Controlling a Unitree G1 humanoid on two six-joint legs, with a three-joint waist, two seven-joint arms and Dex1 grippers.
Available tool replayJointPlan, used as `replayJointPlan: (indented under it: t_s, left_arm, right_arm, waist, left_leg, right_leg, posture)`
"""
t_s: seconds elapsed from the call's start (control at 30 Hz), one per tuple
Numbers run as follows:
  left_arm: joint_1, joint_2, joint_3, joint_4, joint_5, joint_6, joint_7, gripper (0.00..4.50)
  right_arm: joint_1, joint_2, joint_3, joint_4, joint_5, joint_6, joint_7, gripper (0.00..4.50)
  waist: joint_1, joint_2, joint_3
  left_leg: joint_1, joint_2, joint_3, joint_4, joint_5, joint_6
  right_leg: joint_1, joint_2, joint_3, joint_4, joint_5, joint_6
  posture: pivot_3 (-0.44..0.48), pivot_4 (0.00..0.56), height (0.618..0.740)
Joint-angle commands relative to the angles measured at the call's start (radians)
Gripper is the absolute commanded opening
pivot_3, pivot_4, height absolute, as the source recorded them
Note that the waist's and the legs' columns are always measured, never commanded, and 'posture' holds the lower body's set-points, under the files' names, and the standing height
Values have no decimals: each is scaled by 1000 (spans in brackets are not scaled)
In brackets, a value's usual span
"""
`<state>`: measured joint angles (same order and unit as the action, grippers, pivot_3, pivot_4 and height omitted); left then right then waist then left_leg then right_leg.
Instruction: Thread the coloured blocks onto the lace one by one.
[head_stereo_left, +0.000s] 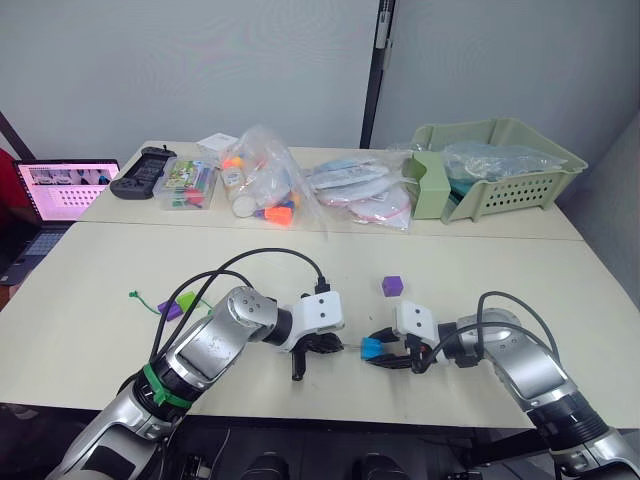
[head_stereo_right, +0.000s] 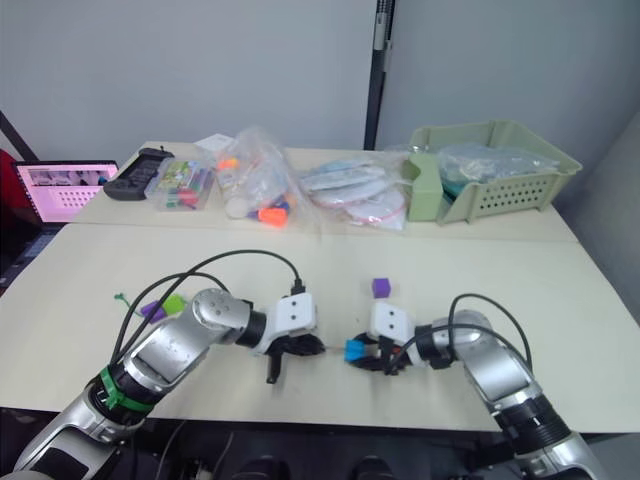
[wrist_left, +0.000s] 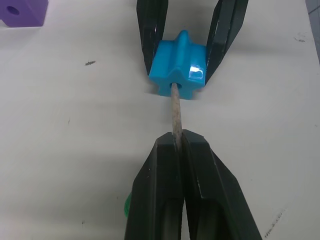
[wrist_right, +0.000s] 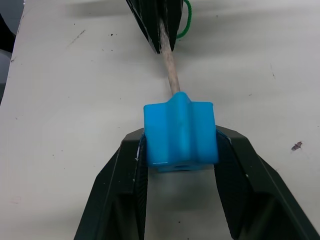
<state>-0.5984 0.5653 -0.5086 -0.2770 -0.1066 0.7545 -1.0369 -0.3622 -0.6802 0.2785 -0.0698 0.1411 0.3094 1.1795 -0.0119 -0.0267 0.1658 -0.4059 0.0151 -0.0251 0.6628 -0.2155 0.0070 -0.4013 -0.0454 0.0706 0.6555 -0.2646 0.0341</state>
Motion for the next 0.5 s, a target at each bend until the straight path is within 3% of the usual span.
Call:
replayJointPlan:
  t_s: [0.03,0.5]
  left_arm:
    - [-23,0,18,-65,-12,31,12,0]
    - [-60,-78,-15,-38,-35,58,26,0]
  right_arm:
    - [21,-18,38,13,-29,44,3,1351]
    - [9,-11,53,-42,-25,102,-15,1351]
  waist:
    - [0,0,0]
    - [0,0,0]
  left_leg:
    - [0,0,0,0,0,0]
    - [0,0,0,0,0,0]
  right_leg:
    - [0,0,0,0,0,0]
    - [0,0,0,0,0,0]
  posture:
    - [0,150,740]
    - [0,150,740]
